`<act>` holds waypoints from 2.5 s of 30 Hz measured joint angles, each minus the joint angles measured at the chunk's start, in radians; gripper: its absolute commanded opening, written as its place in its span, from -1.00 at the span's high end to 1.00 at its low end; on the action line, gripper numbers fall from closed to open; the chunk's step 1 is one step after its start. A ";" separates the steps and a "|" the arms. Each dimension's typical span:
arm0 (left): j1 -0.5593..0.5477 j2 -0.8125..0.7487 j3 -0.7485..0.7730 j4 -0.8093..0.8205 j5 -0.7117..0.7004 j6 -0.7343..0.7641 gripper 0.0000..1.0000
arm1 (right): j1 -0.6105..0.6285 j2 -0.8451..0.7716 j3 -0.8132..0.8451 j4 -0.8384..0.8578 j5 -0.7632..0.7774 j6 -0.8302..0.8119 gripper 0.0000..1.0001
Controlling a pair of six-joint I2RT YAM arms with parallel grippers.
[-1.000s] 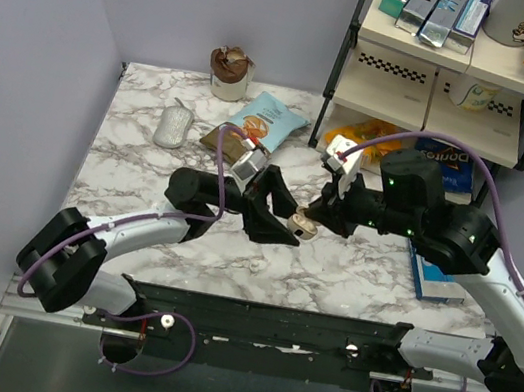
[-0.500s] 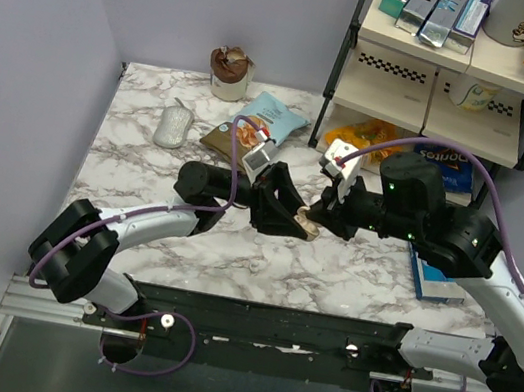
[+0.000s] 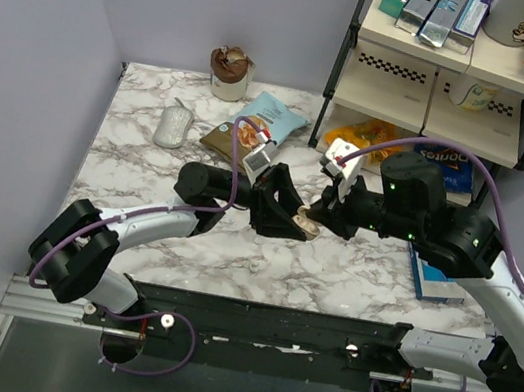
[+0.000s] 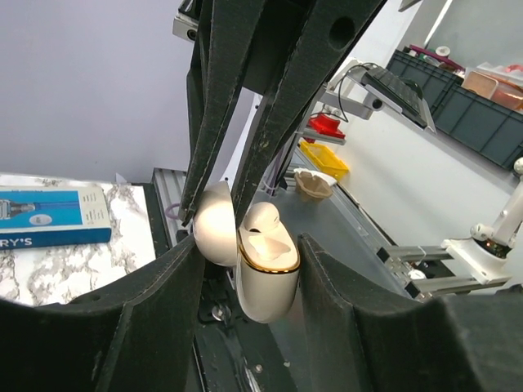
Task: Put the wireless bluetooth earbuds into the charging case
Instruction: Adjust the charging case, then pick up the earbud from the center of the board.
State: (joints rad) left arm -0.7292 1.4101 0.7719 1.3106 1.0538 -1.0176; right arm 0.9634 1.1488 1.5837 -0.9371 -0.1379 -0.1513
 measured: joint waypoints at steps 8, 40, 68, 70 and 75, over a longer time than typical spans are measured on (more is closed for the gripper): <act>-0.013 -0.001 -0.010 0.001 0.006 0.004 0.01 | 0.000 0.000 0.002 0.000 0.010 0.000 0.99; -0.086 -0.150 -0.208 0.003 -0.367 0.462 1.00 | 0.006 0.012 0.112 0.013 0.028 0.101 -0.37; -0.181 -0.584 -0.474 -0.016 -0.743 0.802 1.00 | -0.460 0.032 -0.686 0.527 0.344 0.549 -0.05; -0.173 -0.594 -0.474 -0.027 -0.710 0.772 1.00 | -0.463 0.114 -0.683 0.555 0.310 0.534 0.02; -0.171 -0.629 -0.504 -0.066 -0.661 0.718 1.00 | -0.463 0.275 -0.644 0.574 0.271 0.480 -0.02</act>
State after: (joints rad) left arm -0.9005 0.7807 0.2684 1.2442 0.3931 -0.2996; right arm 0.5007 1.4239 0.9394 -0.3634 0.1329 0.3286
